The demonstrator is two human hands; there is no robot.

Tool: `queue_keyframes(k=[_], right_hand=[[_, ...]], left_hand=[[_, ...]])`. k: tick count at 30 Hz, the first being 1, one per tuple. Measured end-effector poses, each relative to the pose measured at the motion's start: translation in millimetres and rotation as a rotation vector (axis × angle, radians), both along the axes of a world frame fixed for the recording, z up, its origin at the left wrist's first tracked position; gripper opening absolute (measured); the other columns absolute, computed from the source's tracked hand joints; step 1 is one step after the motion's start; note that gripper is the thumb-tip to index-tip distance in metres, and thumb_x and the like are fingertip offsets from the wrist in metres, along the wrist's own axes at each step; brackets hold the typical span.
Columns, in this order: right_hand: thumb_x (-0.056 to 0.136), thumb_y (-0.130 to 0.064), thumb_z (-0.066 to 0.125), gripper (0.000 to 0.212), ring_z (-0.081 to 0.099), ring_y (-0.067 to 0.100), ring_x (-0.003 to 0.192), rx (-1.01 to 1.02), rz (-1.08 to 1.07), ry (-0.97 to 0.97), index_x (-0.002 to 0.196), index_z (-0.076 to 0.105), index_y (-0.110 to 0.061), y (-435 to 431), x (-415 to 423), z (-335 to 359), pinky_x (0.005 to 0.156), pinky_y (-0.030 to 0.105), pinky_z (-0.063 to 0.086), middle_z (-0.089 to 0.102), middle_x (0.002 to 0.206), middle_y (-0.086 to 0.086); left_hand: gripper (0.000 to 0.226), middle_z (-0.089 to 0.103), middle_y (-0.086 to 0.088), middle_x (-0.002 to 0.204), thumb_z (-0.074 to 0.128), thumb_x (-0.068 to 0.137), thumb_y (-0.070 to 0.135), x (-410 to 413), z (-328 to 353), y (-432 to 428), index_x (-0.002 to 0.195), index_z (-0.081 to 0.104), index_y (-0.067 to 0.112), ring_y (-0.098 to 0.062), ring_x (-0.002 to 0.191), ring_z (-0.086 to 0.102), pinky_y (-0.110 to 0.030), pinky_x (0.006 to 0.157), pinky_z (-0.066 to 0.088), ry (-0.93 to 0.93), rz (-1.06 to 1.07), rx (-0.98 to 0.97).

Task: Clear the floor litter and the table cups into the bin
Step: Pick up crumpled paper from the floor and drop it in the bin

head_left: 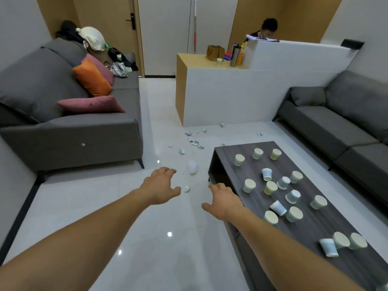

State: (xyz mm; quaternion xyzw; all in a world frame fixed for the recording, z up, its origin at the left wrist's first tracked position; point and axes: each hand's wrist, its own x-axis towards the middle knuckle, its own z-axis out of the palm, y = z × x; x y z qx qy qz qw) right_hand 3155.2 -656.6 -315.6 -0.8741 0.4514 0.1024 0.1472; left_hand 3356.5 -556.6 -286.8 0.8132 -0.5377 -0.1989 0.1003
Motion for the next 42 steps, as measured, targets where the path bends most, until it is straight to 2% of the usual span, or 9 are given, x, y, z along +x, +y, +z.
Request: queue_keyframes(k=[8, 17, 25, 32, 36, 42], right_hand=[[0.088, -0.057, 0.052, 0.076, 0.036, 0.027, 0.132, 0.038, -0.022, -0.03, 0.15, 0.026, -0.022, -114, 85, -9, 0.1, 0.042, 0.041, 0.033, 0.148, 0.005], [0.09, -0.053, 0.053, 0.075, 0.036, 0.028, 0.132, 0.093, 0.08, 0.014, 0.151, 0.023, -0.021, -292, 166, -28, 0.1, 0.042, 0.044, 0.032, 0.148, 0.006], [0.089, -0.052, 0.055, 0.076, 0.035, 0.027, 0.132, 0.154, 0.153, 0.069, 0.151, 0.023, -0.02, -406, 233, -48, 0.102, 0.04, 0.043, 0.031, 0.149, 0.006], [0.089, -0.052, 0.055, 0.075, 0.036, 0.028, 0.131, 0.24, 0.129, 0.203, 0.149, 0.024, -0.02, -487, 312, -101, 0.1, 0.04, 0.043, 0.03, 0.148, 0.007], [0.089, -0.055, 0.054, 0.081, 0.035, 0.028, 0.132, 0.302, 0.111, 0.263, 0.153, 0.018, -0.021, -533, 352, -138, 0.1, 0.04, 0.042, 0.029, 0.149, 0.006], [0.088, -0.05, 0.056, 0.08, 0.038, 0.029, 0.129, 0.408, 0.101, 0.308, 0.152, 0.019, -0.019, -598, 405, -257, 0.098, 0.041, 0.043, 0.034, 0.146, 0.008]], left_hand=[[0.072, 0.028, -0.002, 0.153, 0.053, 0.087, 0.052, 78, -11, -118, 0.147, 0.028, 0.023, -0.024, 0.138, 0.029, -0.044, 0.11, 0.034, 0.006, -0.013, 0.059], [0.07, 0.028, -0.002, 0.153, 0.054, 0.088, 0.05, 154, -20, -278, 0.147, 0.028, 0.022, -0.025, 0.138, 0.028, -0.046, 0.111, 0.032, 0.018, 0.074, 0.103], [0.071, 0.028, -0.002, 0.153, 0.055, 0.087, 0.049, 214, -43, -377, 0.148, 0.028, 0.023, -0.025, 0.137, 0.031, -0.044, 0.11, 0.033, 0.09, 0.135, 0.157], [0.074, 0.024, -0.005, 0.154, 0.054, 0.088, 0.05, 301, -103, -481, 0.149, 0.024, 0.021, -0.027, 0.138, 0.029, -0.044, 0.11, 0.033, 0.189, 0.087, 0.266], [0.074, 0.027, -0.007, 0.153, 0.053, 0.088, 0.051, 348, -145, -547, 0.149, 0.025, 0.02, -0.028, 0.136, 0.031, -0.042, 0.109, 0.033, 0.283, 0.094, 0.311], [0.075, 0.027, -0.007, 0.153, 0.054, 0.088, 0.05, 389, -271, -610, 0.149, 0.023, 0.02, -0.027, 0.137, 0.03, -0.04, 0.11, 0.031, 0.404, 0.109, 0.444]])
